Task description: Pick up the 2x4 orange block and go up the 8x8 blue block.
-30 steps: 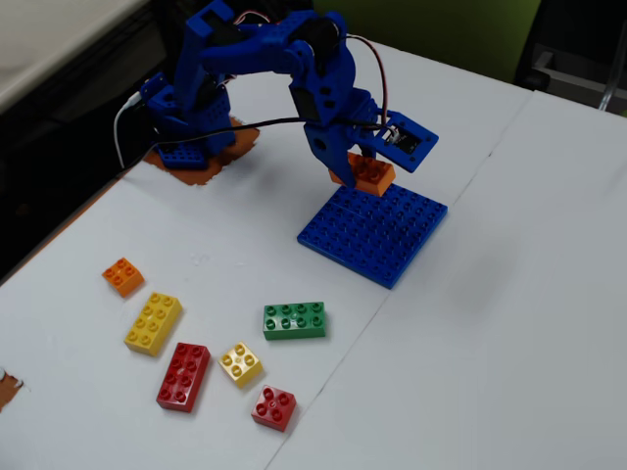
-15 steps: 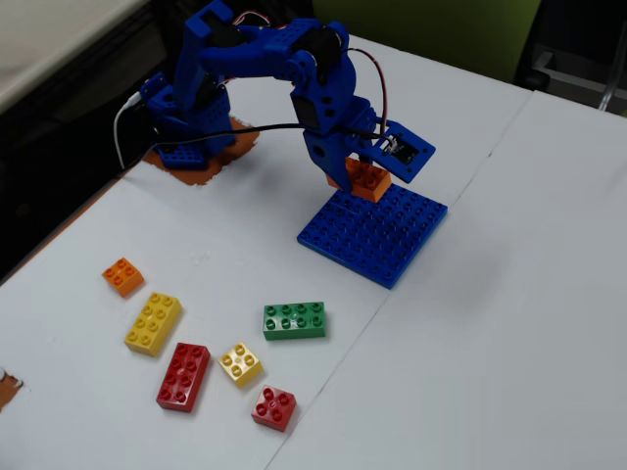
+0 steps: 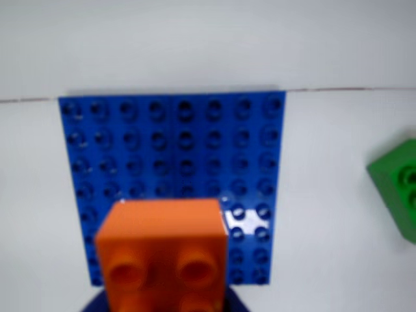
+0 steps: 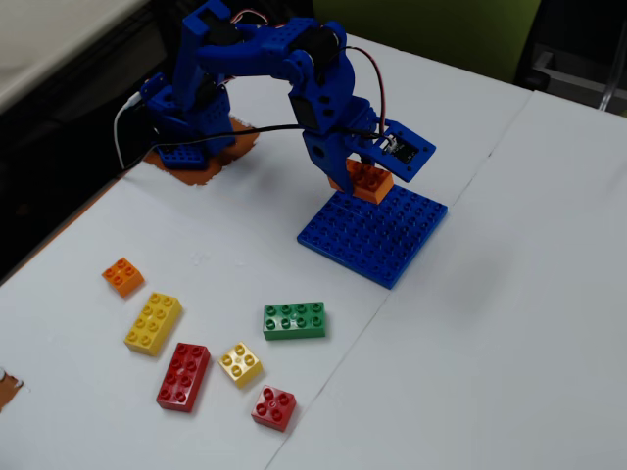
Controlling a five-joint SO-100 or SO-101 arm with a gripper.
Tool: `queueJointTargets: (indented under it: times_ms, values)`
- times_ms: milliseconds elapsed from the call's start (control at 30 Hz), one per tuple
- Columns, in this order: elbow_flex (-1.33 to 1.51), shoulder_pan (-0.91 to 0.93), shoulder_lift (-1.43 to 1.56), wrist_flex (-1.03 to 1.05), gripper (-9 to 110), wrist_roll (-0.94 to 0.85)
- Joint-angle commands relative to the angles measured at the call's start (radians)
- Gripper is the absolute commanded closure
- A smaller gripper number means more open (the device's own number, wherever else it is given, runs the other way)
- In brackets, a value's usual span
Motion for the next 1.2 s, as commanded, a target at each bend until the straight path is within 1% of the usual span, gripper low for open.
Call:
queueJointTargets:
  times_ms: [0, 1167]
  values:
    - [-0.003, 0.011, 0.071, -0.003, 96, 0.008]
    - [-0.003, 0.035, 0.094, 0.011, 96, 0.057]
